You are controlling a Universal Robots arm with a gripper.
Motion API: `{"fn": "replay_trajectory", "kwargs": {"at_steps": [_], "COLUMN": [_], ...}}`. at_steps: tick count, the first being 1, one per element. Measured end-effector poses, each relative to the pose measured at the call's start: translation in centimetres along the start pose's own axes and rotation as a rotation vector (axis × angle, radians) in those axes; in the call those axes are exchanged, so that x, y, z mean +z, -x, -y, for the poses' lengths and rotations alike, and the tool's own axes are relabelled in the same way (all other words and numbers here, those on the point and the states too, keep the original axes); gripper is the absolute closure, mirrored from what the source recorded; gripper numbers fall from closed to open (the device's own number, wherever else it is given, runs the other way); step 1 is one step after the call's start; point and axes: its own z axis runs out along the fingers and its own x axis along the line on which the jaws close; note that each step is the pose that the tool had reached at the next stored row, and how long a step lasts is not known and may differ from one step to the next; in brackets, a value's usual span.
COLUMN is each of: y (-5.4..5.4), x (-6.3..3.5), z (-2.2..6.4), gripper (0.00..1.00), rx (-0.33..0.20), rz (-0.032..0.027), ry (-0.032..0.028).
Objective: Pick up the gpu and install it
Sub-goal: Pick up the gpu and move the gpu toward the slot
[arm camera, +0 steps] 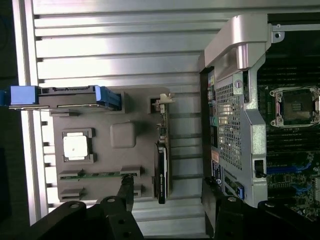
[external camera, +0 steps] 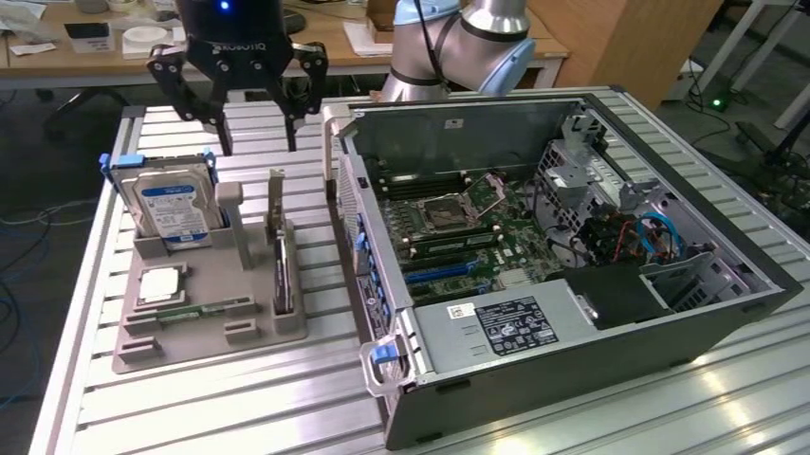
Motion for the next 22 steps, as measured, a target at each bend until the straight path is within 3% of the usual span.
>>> {"fn": "replay_trajectory", "kwargs": {"at_steps": [1,6,22], "y": [0.0,0.0,0.1], "x": [0.08,0.89,3.78], "z": [0.00,0.12,0.48], "gripper": [0.34,0.34,0.34], "rx": [-0.006,-0.039,-0.039], "rz": [-0.0017,-0.0095,-0.0108], "ry": [-0.0001,0.0004,0.0002]}}
